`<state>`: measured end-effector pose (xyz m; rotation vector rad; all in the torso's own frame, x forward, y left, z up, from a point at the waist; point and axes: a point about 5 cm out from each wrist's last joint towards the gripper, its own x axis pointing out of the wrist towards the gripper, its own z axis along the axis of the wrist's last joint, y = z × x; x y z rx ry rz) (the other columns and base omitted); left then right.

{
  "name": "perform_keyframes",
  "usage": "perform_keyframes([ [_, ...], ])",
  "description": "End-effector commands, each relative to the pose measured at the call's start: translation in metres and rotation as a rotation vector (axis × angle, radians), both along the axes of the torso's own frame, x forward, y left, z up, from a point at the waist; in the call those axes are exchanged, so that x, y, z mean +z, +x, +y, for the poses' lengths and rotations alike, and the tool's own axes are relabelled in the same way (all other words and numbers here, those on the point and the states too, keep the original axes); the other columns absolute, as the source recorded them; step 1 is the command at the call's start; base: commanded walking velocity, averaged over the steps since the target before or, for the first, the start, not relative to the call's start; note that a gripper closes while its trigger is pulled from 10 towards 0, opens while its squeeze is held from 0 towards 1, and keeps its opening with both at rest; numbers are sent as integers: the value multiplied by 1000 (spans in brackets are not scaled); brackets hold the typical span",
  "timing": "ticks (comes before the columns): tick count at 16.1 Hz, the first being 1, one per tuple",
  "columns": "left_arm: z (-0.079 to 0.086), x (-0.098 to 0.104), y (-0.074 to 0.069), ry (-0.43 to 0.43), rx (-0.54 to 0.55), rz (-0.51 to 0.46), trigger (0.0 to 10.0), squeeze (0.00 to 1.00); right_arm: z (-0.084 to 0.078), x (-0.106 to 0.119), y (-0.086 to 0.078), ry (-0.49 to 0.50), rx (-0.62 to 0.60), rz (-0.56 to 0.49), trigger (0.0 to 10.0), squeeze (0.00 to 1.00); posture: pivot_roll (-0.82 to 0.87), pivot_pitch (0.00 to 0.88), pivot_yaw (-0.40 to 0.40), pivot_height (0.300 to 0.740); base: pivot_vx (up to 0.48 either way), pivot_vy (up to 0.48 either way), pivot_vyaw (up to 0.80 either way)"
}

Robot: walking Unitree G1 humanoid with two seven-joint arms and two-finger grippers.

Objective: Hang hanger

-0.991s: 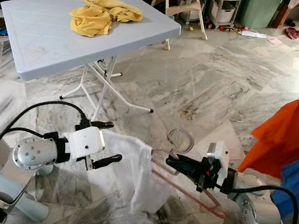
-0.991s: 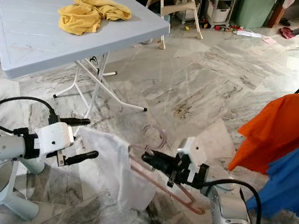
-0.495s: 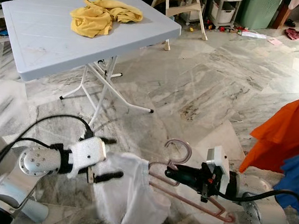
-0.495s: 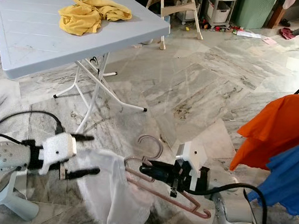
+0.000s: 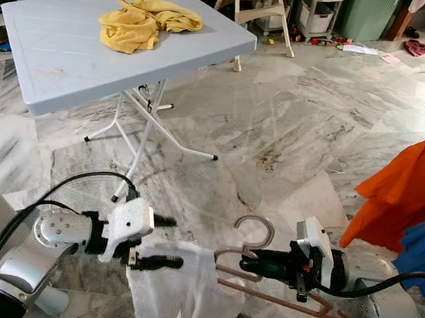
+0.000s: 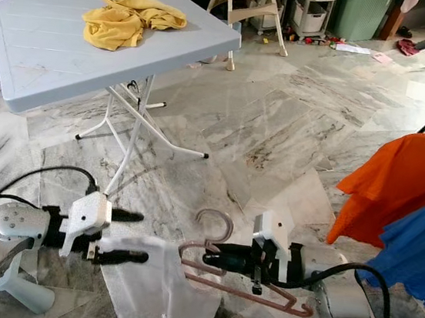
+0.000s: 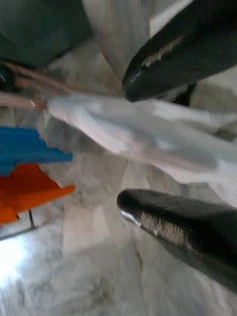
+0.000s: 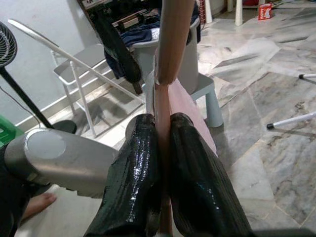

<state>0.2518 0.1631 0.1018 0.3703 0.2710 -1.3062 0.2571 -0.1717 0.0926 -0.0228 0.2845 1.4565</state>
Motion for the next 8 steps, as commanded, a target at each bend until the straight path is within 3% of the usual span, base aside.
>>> perform_keyframes([
  [1, 0, 0, -4, 6, -28, 17, 0, 0, 7, 10, 2, 17, 61, -42, 10000, 0, -50, 87, 78, 740, 0, 0, 0],
  [6, 0, -10, -11, 53, -82, 75, 0, 0, 9, 12, 1, 18, 83, -40, 10000, 0, -55, 89, 78, 740, 0, 0, 0],
  [7, 1, -13, -13, 79, -97, 74, 3608, 0, 9, 12, 1, 19, 85, -40, 10000, 0, -56, 89, 76, 740, 0, 0, 0],
  [8, 2, -14, -13, 88, -103, 71, 3608, 0, 9, 12, 1, 19, 85, -39, 10000, 0, -56, 90, 76, 740, 0, 0, 0],
])
